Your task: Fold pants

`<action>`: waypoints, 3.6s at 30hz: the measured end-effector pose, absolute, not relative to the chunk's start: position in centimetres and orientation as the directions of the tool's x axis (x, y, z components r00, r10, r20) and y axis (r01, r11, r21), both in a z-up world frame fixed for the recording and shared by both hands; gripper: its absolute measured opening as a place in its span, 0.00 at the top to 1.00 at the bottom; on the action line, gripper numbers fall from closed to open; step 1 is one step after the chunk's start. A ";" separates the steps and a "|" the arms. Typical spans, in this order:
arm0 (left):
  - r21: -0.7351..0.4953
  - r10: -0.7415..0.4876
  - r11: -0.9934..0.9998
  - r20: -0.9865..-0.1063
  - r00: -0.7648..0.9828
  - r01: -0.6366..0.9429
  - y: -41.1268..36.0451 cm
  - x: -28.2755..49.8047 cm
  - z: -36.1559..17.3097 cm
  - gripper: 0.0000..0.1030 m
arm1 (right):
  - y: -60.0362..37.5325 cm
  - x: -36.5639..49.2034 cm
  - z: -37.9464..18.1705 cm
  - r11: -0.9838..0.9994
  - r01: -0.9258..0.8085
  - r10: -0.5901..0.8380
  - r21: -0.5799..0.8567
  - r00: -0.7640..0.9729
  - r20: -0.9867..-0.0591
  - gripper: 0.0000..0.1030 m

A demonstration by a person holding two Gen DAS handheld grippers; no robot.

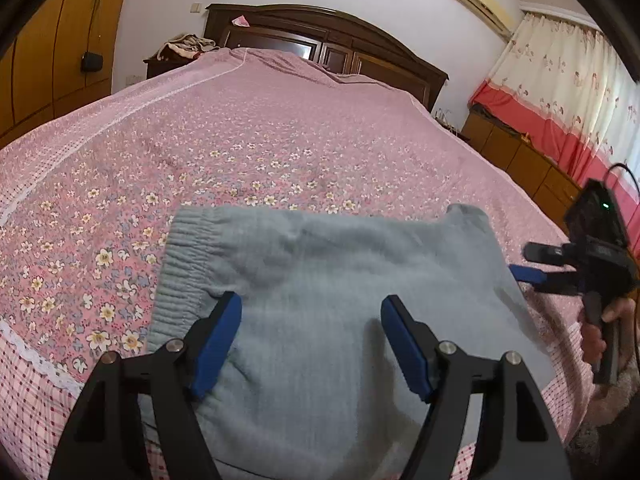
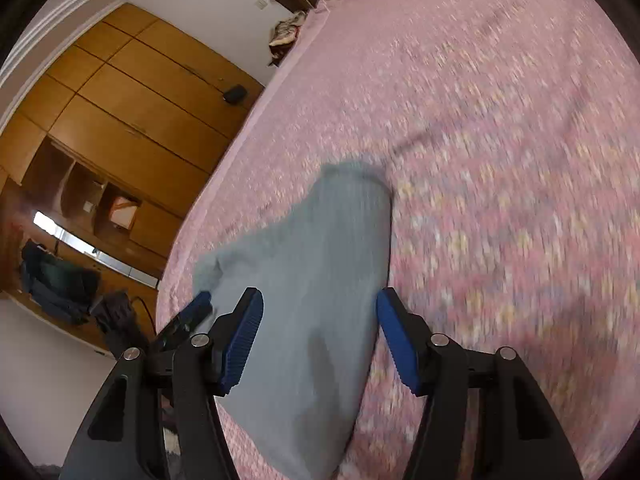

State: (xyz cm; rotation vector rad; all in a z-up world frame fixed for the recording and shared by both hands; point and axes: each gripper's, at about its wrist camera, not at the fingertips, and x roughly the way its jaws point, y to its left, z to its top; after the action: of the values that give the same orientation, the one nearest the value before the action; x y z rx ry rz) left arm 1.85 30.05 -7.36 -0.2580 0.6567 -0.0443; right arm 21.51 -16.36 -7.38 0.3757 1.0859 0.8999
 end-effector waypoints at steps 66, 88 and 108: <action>-0.190 -0.114 0.982 -0.629 0.769 -0.009 19.3 -6.0 -7.4 0.28 | -36.0 23.7 -13.1 0.450 -0.302 0.874 0.841 -0.045 -0.484 0.86; -0.177 -0.053 0.982 -0.604 0.796 -0.069 21.2 -6.3 -9.4 0.28 | -36.8 20.5 -12.9 0.462 -0.425 0.878 0.778 0.091 -0.471 0.90; -0.165 -0.045 0.984 -0.602 0.797 -0.070 20.3 -6.7 -9.8 0.27 | -33.2 18.2 -9.6 0.688 -0.287 0.719 0.667 0.142 -0.680 0.90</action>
State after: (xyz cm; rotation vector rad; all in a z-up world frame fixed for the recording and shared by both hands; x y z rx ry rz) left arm -6.72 20.35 -9.82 -0.1832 0.6490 0.0134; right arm 18.21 -33.19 -9.59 0.4269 1.2266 0.7577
